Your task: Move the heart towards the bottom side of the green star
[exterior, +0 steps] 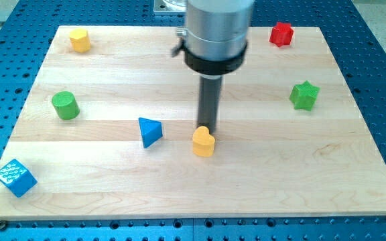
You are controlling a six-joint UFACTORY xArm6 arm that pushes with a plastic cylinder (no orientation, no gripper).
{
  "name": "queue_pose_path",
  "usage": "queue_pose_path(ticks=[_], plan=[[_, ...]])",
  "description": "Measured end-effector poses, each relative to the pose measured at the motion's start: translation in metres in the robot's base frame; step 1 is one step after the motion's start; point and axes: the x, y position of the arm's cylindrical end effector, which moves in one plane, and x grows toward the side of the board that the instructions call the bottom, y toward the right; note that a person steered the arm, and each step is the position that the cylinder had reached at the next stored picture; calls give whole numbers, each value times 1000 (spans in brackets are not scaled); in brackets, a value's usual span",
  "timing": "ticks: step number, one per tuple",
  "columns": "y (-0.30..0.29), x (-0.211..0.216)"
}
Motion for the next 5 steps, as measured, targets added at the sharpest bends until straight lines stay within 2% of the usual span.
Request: queue_pose_path(ticks=[1, 2, 3, 4, 5], plan=[[-24, 23], [28, 62], [27, 78], [6, 78], [22, 77]])
